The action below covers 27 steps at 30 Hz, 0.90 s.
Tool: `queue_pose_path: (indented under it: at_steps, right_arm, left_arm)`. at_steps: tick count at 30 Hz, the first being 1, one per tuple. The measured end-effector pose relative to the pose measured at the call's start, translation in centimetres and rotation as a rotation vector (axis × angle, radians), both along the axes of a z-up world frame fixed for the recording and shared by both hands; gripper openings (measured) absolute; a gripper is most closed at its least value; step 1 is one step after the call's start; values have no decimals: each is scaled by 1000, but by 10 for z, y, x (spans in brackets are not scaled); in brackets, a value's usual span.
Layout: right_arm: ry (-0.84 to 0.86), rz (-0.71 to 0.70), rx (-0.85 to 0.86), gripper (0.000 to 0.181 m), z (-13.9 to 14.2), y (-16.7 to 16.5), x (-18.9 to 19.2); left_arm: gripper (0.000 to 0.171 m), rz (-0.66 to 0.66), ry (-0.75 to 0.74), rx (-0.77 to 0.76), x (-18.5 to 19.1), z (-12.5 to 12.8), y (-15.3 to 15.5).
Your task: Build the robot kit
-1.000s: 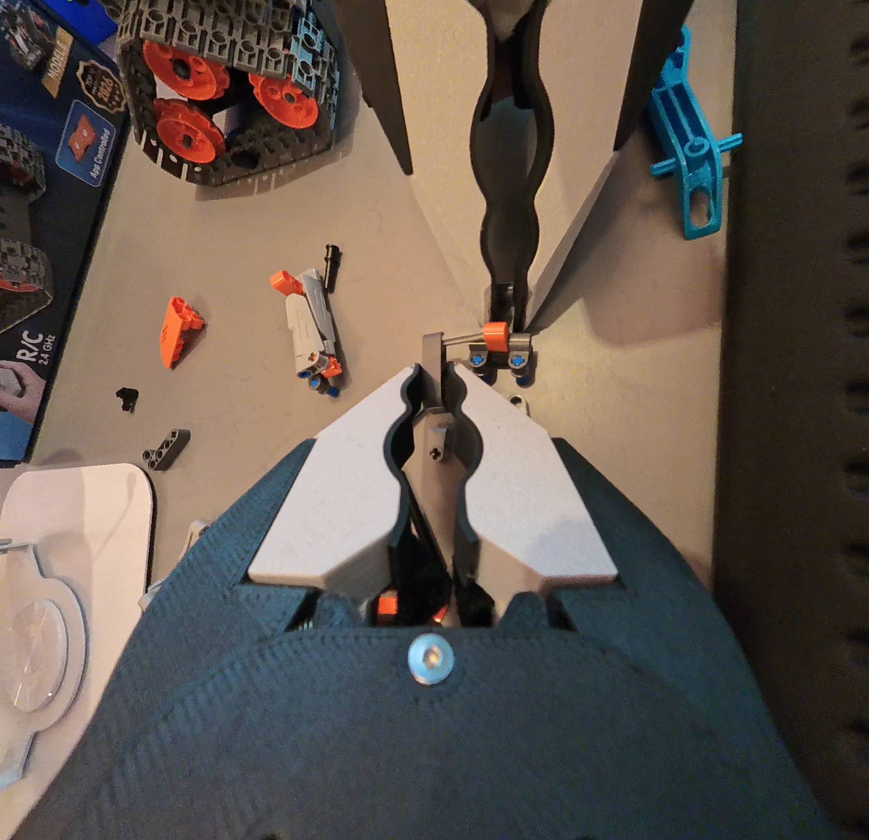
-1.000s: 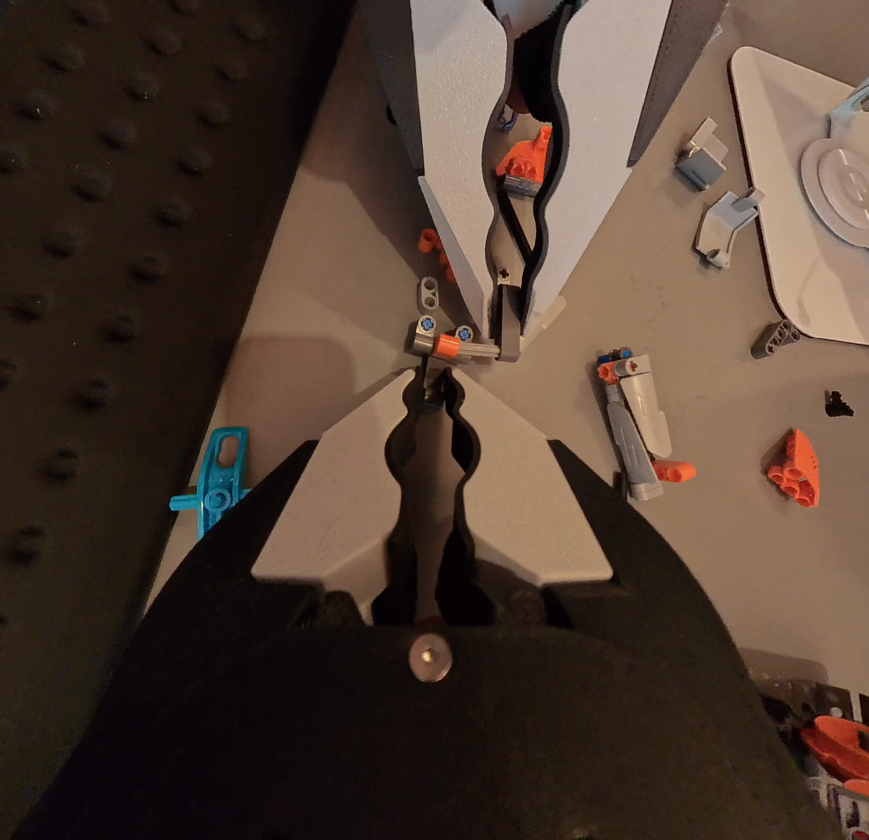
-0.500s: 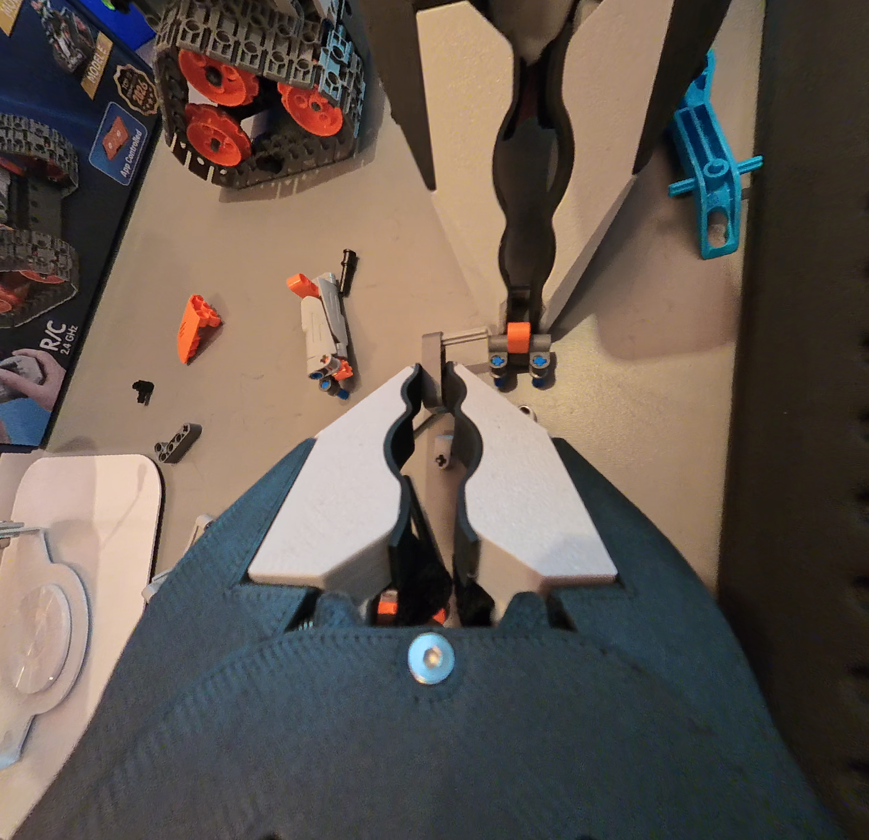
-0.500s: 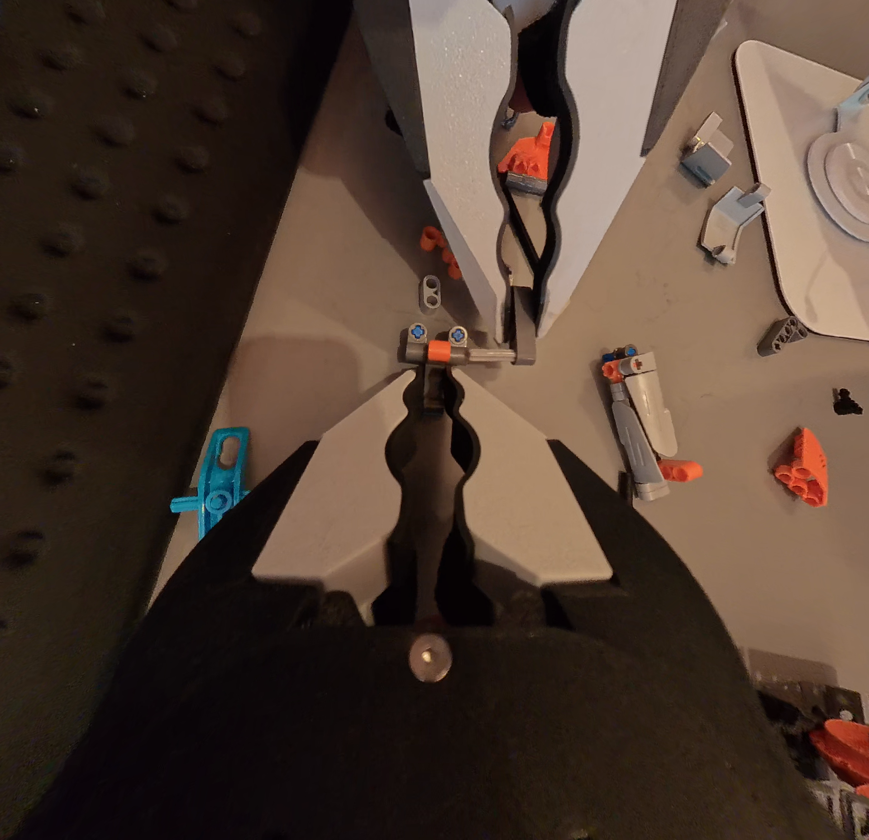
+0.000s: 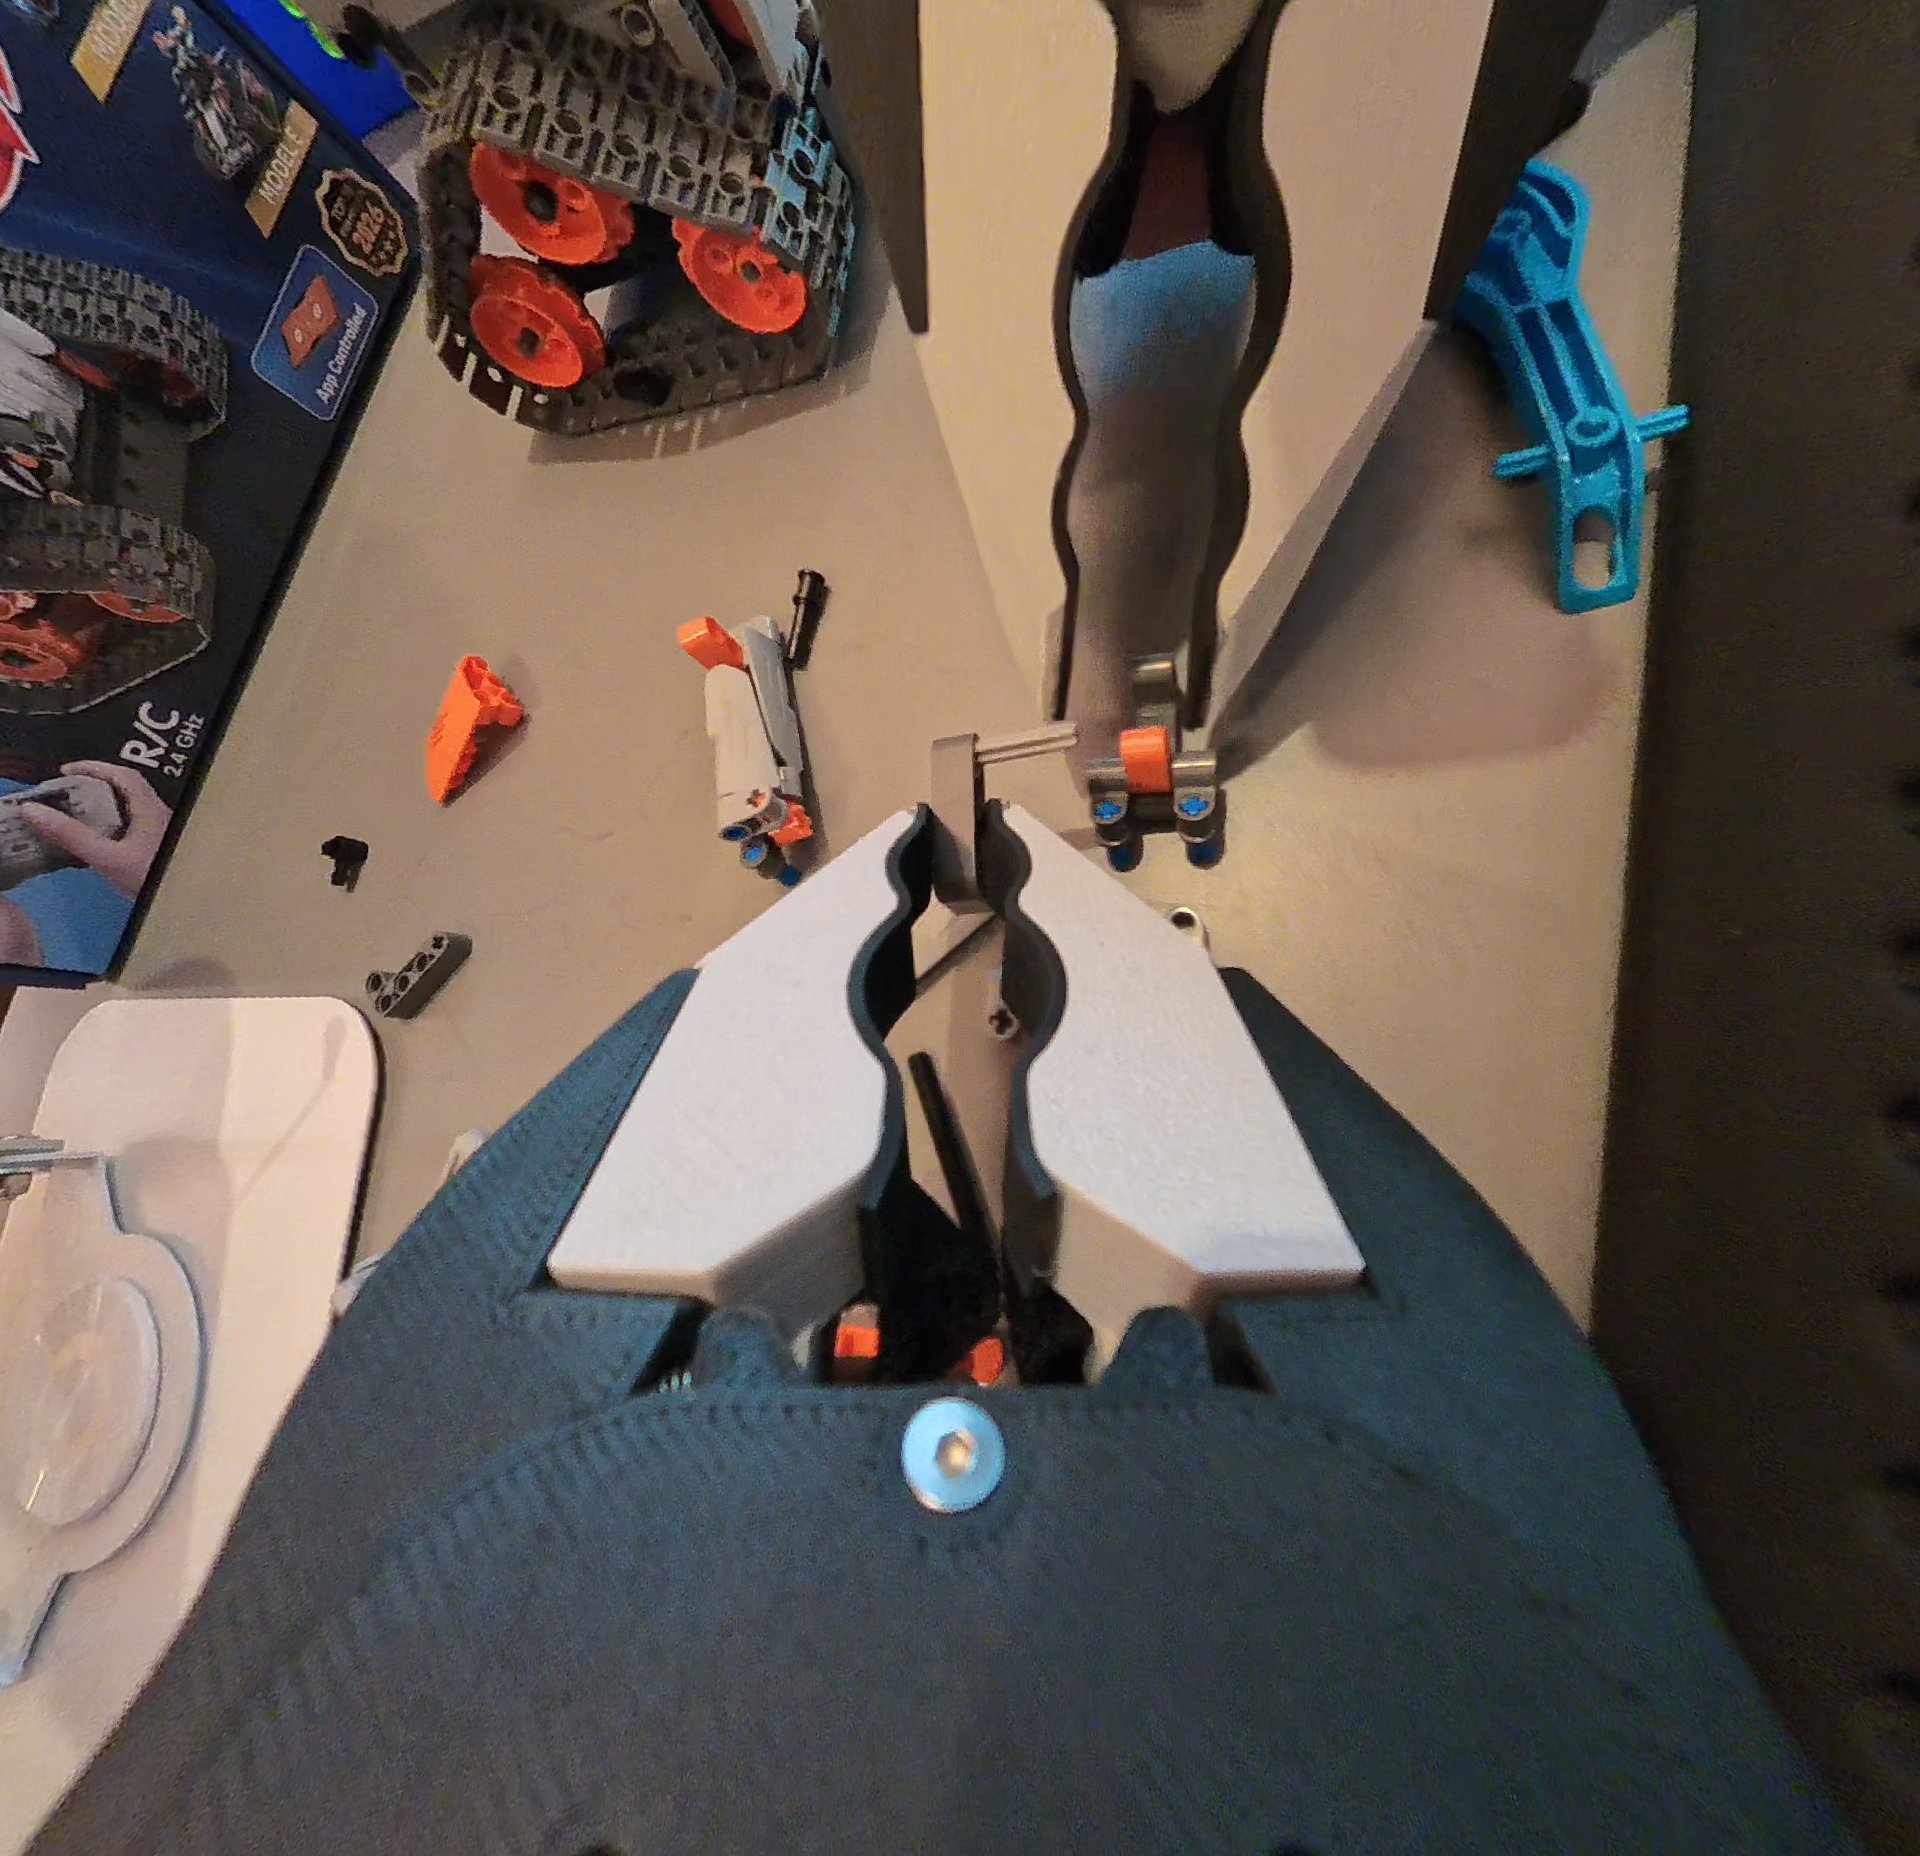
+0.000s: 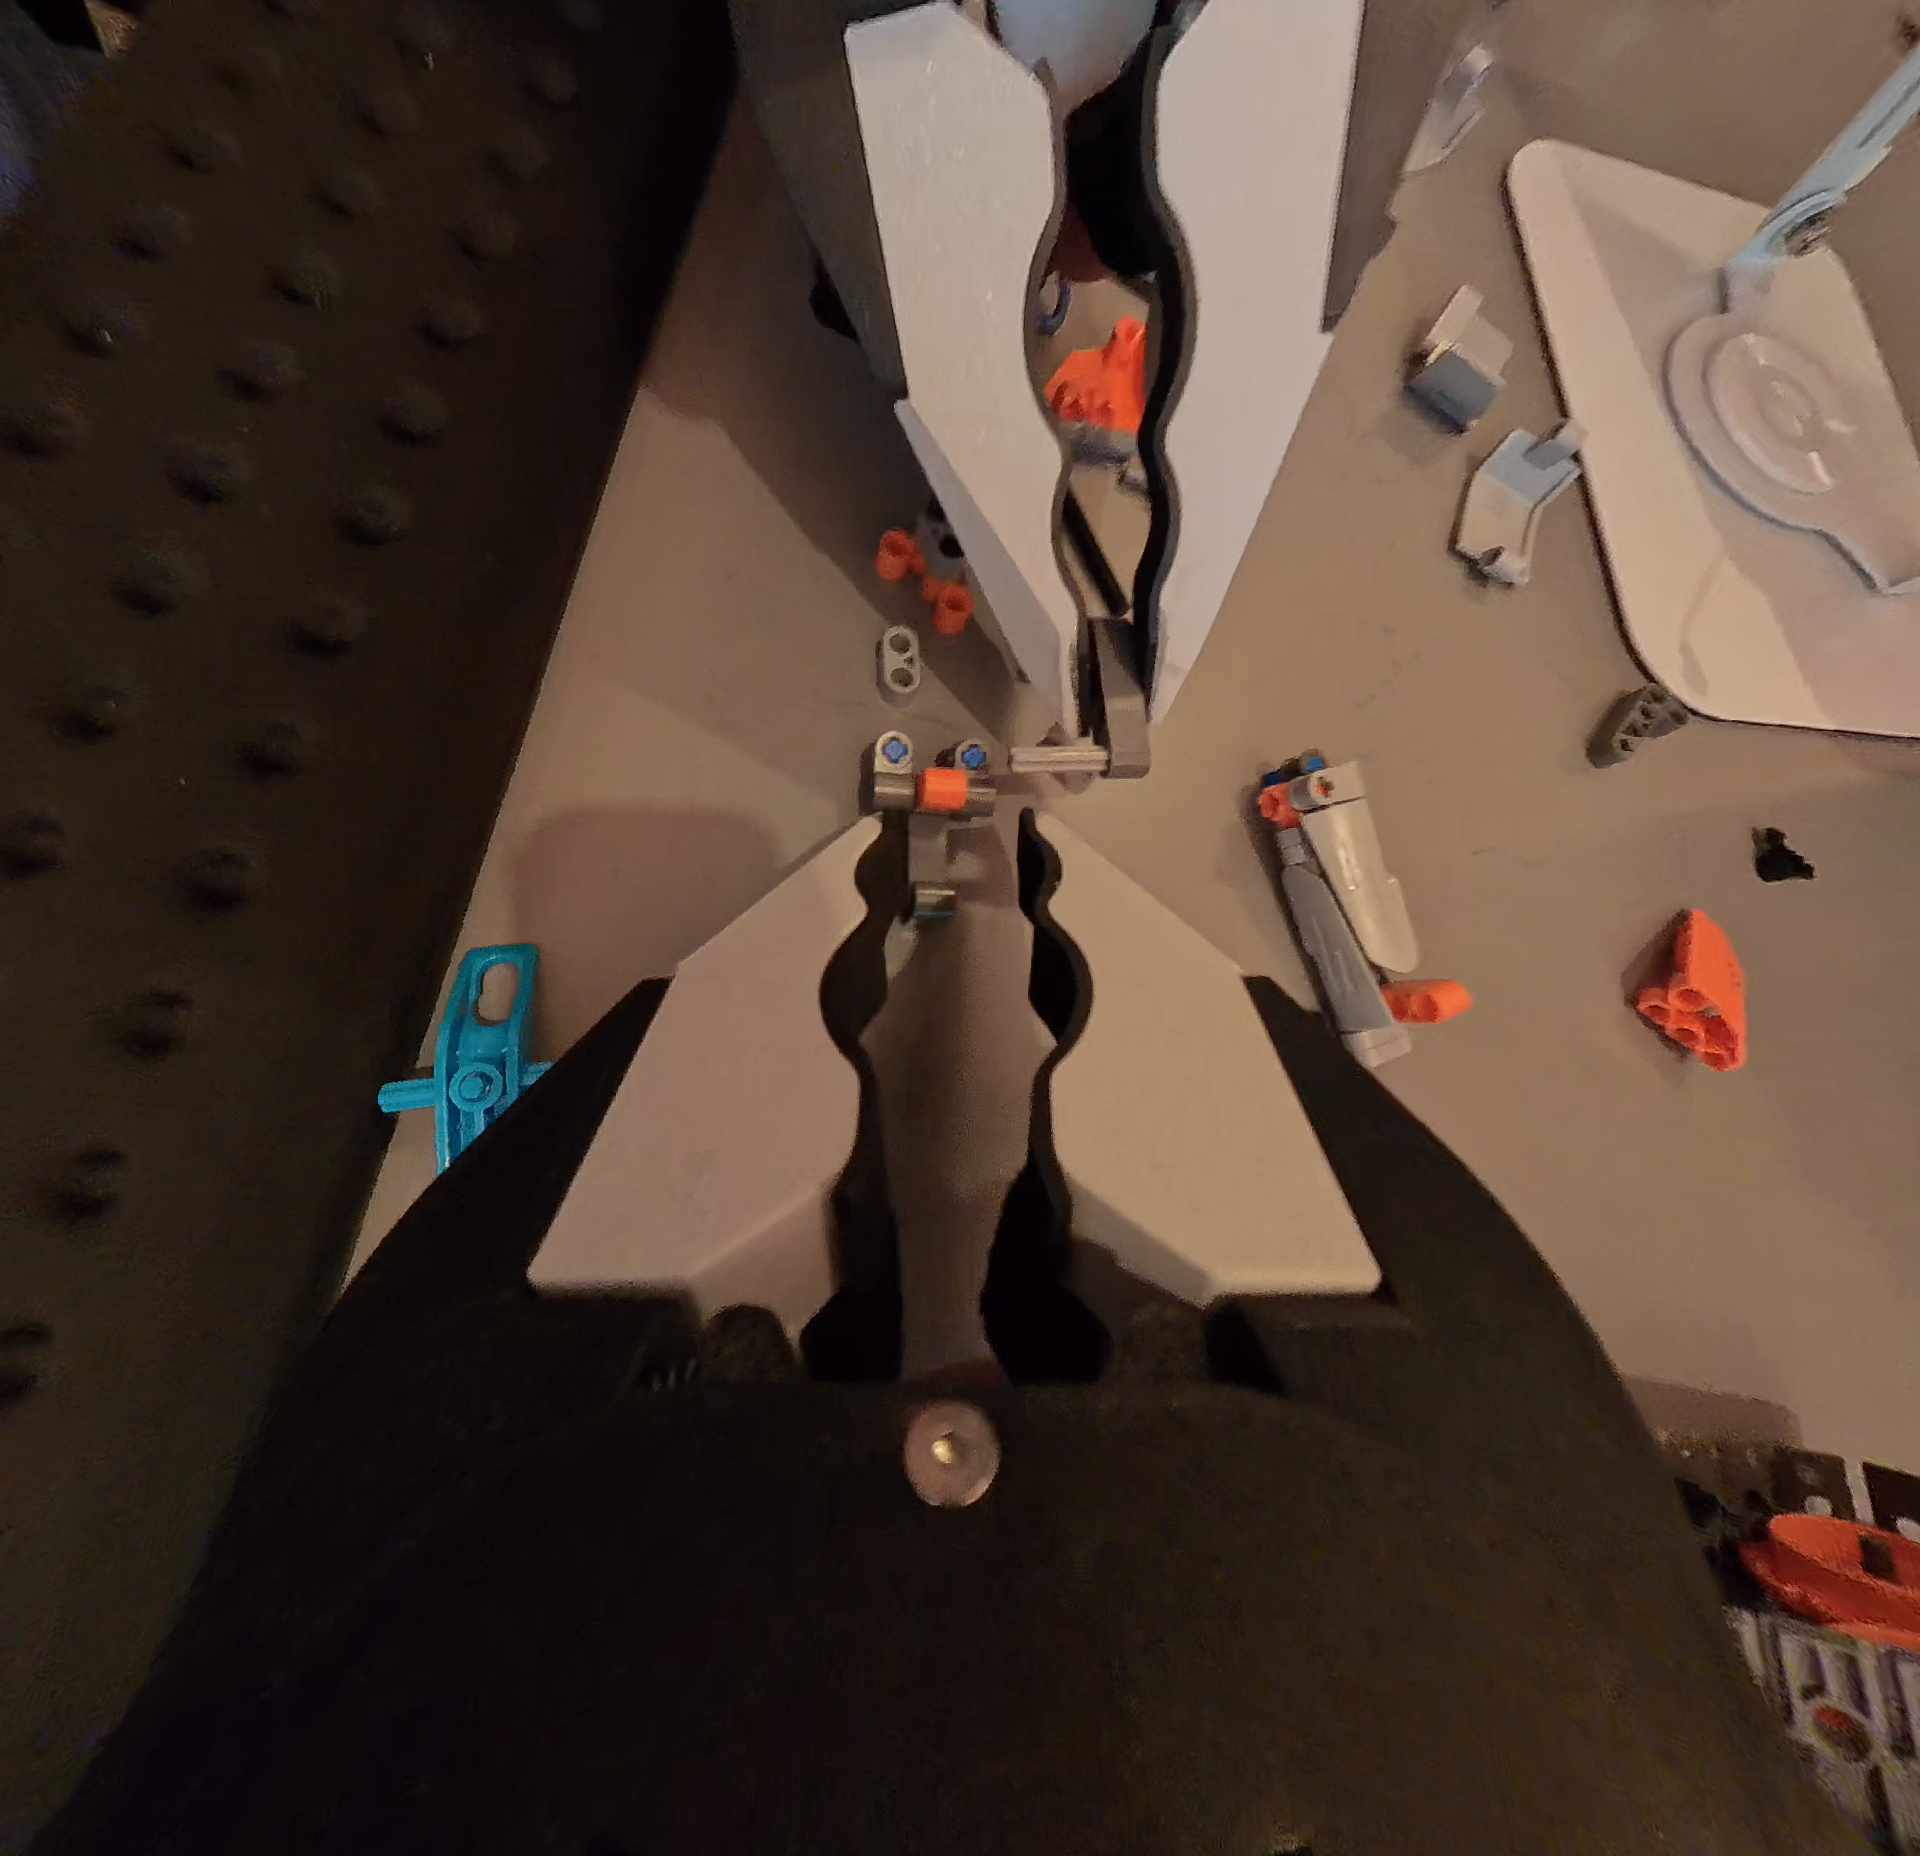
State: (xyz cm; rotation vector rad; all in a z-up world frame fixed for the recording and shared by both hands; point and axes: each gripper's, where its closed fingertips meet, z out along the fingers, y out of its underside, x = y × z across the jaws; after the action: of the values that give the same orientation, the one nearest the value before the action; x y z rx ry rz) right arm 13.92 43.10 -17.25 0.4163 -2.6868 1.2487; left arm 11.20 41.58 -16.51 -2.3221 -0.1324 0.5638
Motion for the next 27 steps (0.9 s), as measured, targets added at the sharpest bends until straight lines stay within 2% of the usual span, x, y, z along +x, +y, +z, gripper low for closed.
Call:
queue_pose_path:
  at_steps: [9,12,17,23,27]
  right_arm:
    - [34,-99,-154,12,32,-4,-20]
    - [-7,-90,-152,20,30,-5,-16]
    - [17,-66,-130,35,27,-6,-12]
    - [143,-65,-84,26,19,-10,-15]
    - [153,-63,-96,25,22,-10,-15]
  left_arm:
    - [7,-40,81,14,2,14,5]
    - [7,-40,116,-14,1,13,5]
    - [6,-42,178,-82,1,10,5]
    - [6,-44,161,-54,4,15,9]
    - [6,-43,143,-23,4,18,9]
